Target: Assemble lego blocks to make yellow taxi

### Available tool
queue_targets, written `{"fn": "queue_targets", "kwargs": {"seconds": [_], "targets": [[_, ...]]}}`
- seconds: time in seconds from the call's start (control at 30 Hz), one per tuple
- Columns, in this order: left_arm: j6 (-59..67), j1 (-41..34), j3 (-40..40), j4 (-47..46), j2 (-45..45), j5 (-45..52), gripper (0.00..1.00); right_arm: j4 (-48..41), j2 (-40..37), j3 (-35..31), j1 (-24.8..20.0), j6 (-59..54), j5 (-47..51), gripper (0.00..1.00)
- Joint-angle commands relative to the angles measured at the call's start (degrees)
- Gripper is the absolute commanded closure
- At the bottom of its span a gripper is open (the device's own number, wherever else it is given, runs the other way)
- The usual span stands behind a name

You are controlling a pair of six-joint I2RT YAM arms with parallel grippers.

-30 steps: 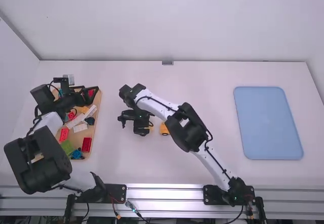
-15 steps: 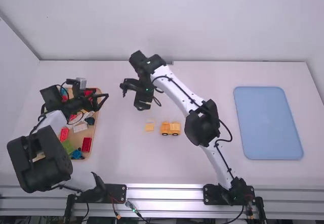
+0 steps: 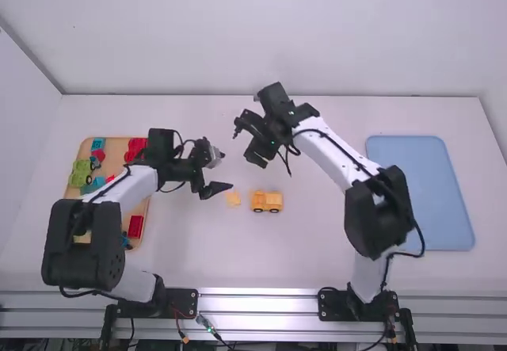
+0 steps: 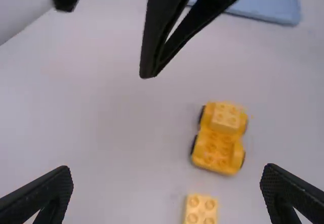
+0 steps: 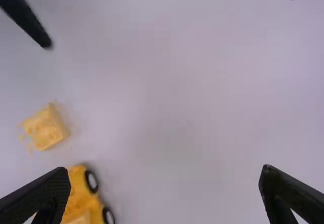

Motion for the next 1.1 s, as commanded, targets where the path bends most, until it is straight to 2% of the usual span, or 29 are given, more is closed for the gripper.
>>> {"fn": "queue_targets", "kwargs": {"seconds": [0.0, 0.13, 0.27, 0.4, 0.5, 0.73, 0.87, 1.07], "targets": [[10.4, -2.6, -0.4, -0.6, -0.4, -1.2, 0.01, 5.3, -8.6, -10.3, -3.5, -2.4, -7.5, 0.01], [11.1, -4.9, -0.4, 0.8, 4.2, -1.1, 0.01, 19.6, -14.5, -26.6, -10.0, -8.3, -23.7, 0.01], [11.2, -4.9, -0.4, 1.8, 9.2, 1.3, 0.01, 27.6, -14.8, -35.1, -14.8, -13.1, -35.6, 0.01], [11.0, -4.3, -0.4, 3.4, 13.1, 1.8, 0.01, 36.8, -14.8, -41.9, -18.4, -12.3, -37.4, 0.01], [10.9, -4.7, -0.4, 2.8, 14.6, -2.2, 0.01, 45.2, -14.8, -47.3, -20.0, -12.7, -38.7, 0.01], [10.9, -4.7, -0.5, -1.9, 14.6, -4.8, 0.01, 58.3, -14.8, -54.7, -19.7, -12.5, -44.6, 0.01], [11.1, -4.7, -3.3, 3.0, 15.5, -7.1, 0.01, 56.2, -14.8, -54.6, -17.8, -12.6, -42.2, 0.01], [9.6, -3.0, -7.7, 13.2, 18.6, -2.4, 0.01, 50.5, -14.8, -52.7, -15.7, -13.5, -39.3, 0.01]]}}
